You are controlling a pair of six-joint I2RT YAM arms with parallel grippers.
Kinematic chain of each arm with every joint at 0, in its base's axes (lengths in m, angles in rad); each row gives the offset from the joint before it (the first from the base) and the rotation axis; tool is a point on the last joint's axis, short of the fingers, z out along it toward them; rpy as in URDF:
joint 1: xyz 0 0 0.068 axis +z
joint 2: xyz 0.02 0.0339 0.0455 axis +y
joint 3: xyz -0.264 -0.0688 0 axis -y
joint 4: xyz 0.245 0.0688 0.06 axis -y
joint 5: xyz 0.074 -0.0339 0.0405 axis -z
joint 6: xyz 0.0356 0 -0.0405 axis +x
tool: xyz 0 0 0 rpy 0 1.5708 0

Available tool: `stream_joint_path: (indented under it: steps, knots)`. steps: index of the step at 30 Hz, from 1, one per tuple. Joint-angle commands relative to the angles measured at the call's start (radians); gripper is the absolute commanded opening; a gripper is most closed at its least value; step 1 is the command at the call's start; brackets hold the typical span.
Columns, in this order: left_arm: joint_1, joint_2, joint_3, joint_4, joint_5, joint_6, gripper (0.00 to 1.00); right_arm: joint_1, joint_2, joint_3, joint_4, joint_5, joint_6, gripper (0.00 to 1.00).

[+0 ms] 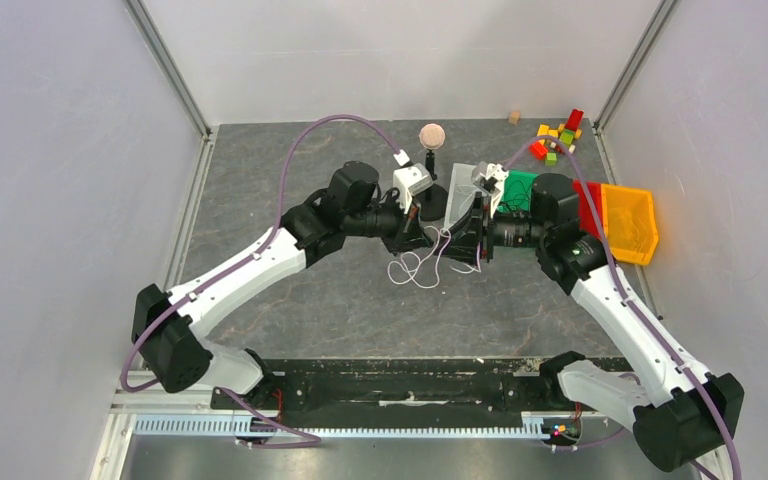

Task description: Untangle the cables

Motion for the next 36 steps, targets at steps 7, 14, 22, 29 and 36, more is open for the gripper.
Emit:
stream_joint_path:
  steps: [7,14,22,29,36]
  knots:
    - [0.007,-0.083,-0.056,0.055,-0.028,0.113,0.02,0.003,0.02,0.076,-0.02,-0.021,-0.014,0.35]
    - [0.011,-0.099,-0.08,0.059,-0.064,0.167,0.02,0.002,0.022,0.081,-0.018,-0.046,-0.005,0.36]
    - [0.045,-0.092,-0.091,0.069,-0.045,0.164,0.02,0.002,0.018,0.08,-0.021,-0.043,-0.012,0.33]
    - [0.027,-0.103,-0.078,0.125,0.034,0.124,0.02,0.003,0.036,0.054,0.031,0.02,-0.004,0.37]
    - [0.013,-0.095,-0.062,0.125,0.044,0.125,0.02,0.002,0.048,0.046,0.071,0.087,0.014,0.38]
